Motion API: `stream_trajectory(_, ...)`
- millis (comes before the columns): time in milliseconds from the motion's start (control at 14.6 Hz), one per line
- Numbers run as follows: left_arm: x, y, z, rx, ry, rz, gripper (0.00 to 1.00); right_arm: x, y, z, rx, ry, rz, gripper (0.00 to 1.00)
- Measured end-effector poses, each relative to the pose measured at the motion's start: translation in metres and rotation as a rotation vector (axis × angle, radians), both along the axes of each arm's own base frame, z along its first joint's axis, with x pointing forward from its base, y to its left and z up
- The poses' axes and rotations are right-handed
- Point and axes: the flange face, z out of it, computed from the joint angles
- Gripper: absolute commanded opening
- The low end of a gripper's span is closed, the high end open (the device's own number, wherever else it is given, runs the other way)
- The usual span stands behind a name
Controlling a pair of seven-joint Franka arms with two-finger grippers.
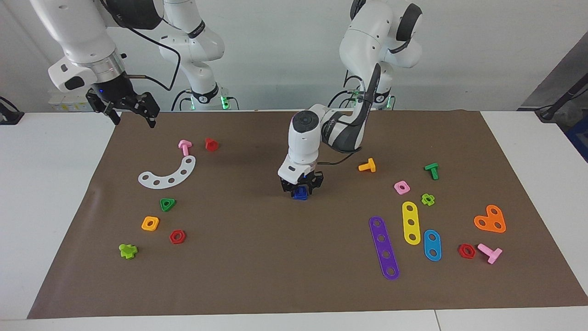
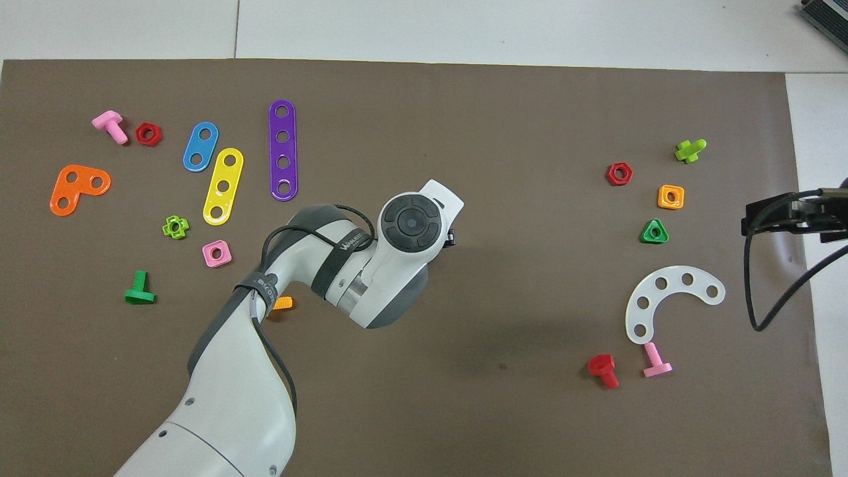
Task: Unscrew and place screws in storage area
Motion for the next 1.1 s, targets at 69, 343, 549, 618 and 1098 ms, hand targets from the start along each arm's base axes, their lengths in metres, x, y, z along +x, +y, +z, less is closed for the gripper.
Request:
stream_trajectory(69,0.0,-0.0003,0.0004,0.0,-0.001,0.0,0.59,0.0,0.0,0.0,0.0,0.0,0.0,1.0)
stream_trajectory(343,-0.0001,-0.0006,0.0006,0.0,0.0,-0.001,0.53,0.0,0.0,0.0,0.0,0.0,0.0,1.0)
stream_trajectory(549,0.0009,-0.0007,0.0044,-0.001,-0.003,0.0,0.38,0.0,0.0,0.0,0.0,0.0,0.0,1.0)
stream_trajectory(618,0.001,-0.0008,0.0055,-0.002,-0.003,0.0,0.35,0.0,0.0,0.0,0.0,0.0,0.0,1.0)
stream_trajectory(1098,0.0026,-0.0016,0.0102,0.003,0.001,0.001,0.33,0.0,0.0,0.0,0.0,0.0,0.0,1.0)
